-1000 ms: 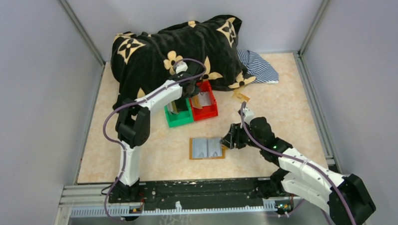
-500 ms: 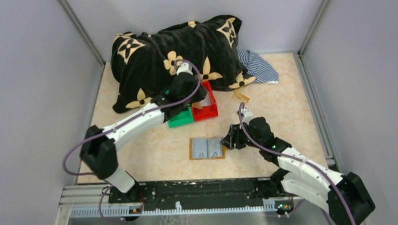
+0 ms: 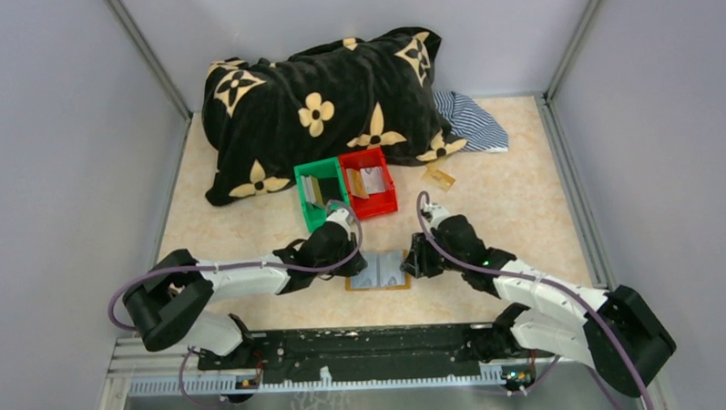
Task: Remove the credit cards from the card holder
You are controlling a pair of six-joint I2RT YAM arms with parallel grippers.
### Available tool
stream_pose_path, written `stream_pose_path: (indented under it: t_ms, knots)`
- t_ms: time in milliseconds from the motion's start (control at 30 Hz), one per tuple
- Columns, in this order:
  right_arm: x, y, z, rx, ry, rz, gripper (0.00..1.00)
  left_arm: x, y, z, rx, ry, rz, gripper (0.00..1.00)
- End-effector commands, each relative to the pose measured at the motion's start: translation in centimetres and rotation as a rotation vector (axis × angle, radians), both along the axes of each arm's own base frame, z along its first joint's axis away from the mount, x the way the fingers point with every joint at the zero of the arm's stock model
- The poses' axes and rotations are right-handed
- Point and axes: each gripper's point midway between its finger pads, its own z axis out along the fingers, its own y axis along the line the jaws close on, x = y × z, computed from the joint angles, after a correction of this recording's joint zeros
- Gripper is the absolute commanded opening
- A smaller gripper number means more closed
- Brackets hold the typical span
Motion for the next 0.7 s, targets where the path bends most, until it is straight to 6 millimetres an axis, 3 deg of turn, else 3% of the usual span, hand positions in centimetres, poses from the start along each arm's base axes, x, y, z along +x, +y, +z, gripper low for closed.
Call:
stream_pose_path:
  t_ms: [0, 167, 400, 667]
  knots:
    - [1.1, 3.6, 2.8, 0.046, -0.063, 0.009, 0.38, 0.6, 0.9, -0.3, -0.006, -0.03, 0.053, 0.19]
    - [0.9, 4.9, 2.1, 0.092, -0.018, -0.01, 0.38, 0.1, 1.9, -2.5, 0.05, 0.019, 0.074, 0.18]
    - [1.2, 3.6, 1.9, 0.031, -0.027, -0.052, 0.38, -0.9, 2.0, -5.2, 0.088, 0.094, 0.063, 0.16]
    - [1.0, 2.7, 1.2, -0.01, -0.024, -0.061, 0.38, -1.0, 1.8, -5.1, 0.06, 0.097, 0.062, 0.15]
